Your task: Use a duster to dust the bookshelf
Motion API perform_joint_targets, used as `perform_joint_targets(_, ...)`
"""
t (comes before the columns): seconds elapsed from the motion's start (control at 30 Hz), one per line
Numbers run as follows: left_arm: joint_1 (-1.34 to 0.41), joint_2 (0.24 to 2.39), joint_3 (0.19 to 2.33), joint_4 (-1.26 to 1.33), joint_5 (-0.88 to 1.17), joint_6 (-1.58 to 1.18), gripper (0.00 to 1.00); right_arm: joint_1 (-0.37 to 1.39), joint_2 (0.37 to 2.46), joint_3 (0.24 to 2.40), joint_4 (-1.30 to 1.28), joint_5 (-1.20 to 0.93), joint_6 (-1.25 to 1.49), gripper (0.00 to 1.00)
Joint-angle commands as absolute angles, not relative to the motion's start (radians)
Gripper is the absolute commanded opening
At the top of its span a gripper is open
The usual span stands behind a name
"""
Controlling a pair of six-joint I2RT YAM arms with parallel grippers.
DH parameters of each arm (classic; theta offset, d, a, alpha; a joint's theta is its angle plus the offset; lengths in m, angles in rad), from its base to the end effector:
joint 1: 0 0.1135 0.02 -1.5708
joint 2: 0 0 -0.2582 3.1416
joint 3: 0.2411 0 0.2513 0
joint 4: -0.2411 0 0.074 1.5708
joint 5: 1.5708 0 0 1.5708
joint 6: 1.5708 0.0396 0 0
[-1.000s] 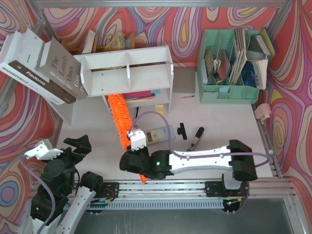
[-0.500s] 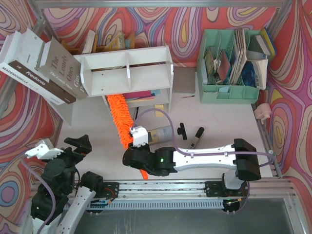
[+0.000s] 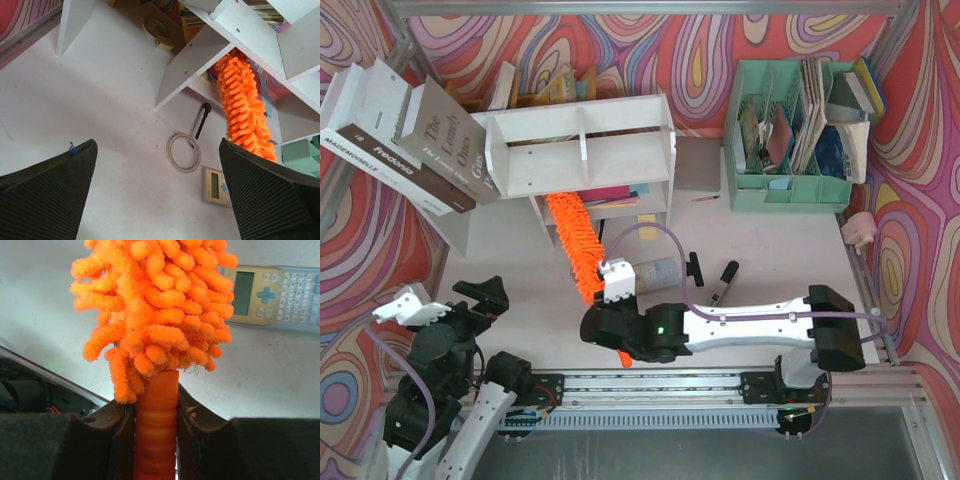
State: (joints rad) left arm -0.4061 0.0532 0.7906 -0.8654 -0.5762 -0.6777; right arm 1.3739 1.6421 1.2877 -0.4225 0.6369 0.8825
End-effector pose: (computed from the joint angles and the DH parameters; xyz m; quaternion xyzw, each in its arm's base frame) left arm 0.0166 0.0163 0.3220 -0.2834 0.6879 -0.1438 0.6525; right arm 0.0942 0.3519 0.2684 -0.0956 0.8790 0.2081 0.4182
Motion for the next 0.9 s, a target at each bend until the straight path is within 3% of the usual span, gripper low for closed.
perform_joint_targets(0.0,-0.411,0.05,0.78,-0.856,-0.577,-0.678,0.99,1.381,1.559,1.256,-0.452,0.73,0.944,0.0)
perform_joint_targets(0.3,-0.411,0.051,0.776,-0.855,-0.577,-0.679,0.99,1.385,1.565,1.235,-0.208,0.566,0.751,0.0)
perform_joint_targets(0.47,-0.411,0.044,0.778,-0.859,-0.578,-0.681,0.99,1.4,1.625,1.311,-0.263,0.587,0.726,0.0)
perform_joint_targets(0.7,-0.41,0.033,0.775,-0.856,-0.58,-0.681,0.98,1.402,1.55,1.243,-0.419,0.749,0.921,0.0)
perform_joint_targets(0.87,-0.411,0.046,0.775,-0.852,-0.572,-0.678,0.99,1.402,1.52,1.216,-0.36,0.739,0.885,0.0)
